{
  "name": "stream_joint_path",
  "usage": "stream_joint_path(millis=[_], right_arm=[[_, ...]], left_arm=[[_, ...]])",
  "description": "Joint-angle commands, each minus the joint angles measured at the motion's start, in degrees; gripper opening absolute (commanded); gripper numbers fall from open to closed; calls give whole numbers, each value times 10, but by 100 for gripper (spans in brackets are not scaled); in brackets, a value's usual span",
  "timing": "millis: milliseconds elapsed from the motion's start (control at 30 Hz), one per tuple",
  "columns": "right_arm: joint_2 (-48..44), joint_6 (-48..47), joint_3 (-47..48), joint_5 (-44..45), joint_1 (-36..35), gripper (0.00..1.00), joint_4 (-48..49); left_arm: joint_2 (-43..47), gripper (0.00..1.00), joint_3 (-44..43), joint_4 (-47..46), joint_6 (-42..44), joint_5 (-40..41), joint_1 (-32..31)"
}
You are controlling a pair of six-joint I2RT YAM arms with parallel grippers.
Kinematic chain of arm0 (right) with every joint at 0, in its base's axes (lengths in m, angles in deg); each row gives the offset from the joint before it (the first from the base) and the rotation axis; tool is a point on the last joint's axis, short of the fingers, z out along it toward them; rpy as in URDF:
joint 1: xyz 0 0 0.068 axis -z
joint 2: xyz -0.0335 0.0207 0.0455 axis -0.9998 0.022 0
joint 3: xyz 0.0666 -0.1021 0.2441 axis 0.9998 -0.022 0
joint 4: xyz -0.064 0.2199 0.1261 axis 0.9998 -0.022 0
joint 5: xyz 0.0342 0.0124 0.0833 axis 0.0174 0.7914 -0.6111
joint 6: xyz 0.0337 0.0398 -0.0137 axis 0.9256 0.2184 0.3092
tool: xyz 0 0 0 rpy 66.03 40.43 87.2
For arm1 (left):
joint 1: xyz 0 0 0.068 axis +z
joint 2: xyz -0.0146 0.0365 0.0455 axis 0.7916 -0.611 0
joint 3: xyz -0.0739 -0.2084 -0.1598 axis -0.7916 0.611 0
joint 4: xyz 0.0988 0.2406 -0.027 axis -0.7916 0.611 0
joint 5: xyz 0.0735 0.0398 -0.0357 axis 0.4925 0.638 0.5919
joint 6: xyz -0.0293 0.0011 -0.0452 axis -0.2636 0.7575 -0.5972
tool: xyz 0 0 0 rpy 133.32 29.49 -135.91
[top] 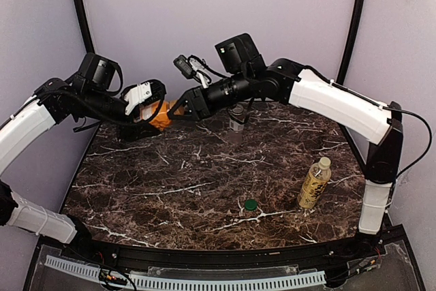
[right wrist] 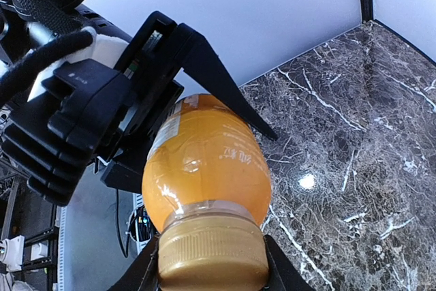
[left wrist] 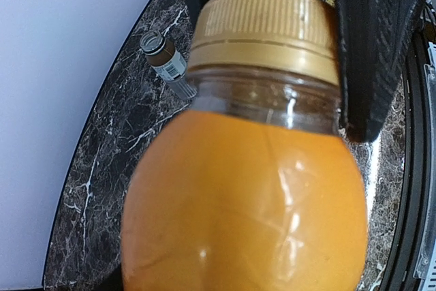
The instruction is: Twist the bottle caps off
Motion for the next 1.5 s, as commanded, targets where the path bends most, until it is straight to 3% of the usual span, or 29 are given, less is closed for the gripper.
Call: stream_joint_path(millis=[0,33,67,133,200,433,667,800,1033,1267,1467], right_arm=[[-22,3,-12,4,-2,11,39],[-25,5,-16,8,-1,35,43],[-29,9,-21,13,-1,53,49],[-42,23,-39,25,2,70,65],[-62,56,-69,34,8,77,95],[-121,212,-231,-3,42,74,288],[-100,226,-216,-72,42,73,310],[-97,255,-227,-81,41,81,321],[-78,271,-222,-71,39,79,321],[-48,277,-192,-83,39,69,304],[-50,278,-198,-84,39,41,310]], left_arm=[[14,52,-7,-5,-13,-30,-2],[15,49,-2,-10,-14,-25,-2],[19,48,0,-13,-14,-20,-2],[25,47,10,-29,-16,2,-2],[35,46,23,-51,-13,30,-2],[98,39,110,-165,71,132,-37],[114,38,169,-243,116,250,-77],[120,38,194,-287,143,291,-87],[120,38,212,-318,162,310,-100],[119,38,215,-325,162,316,-103],[117,37,216,-326,164,314,-103]])
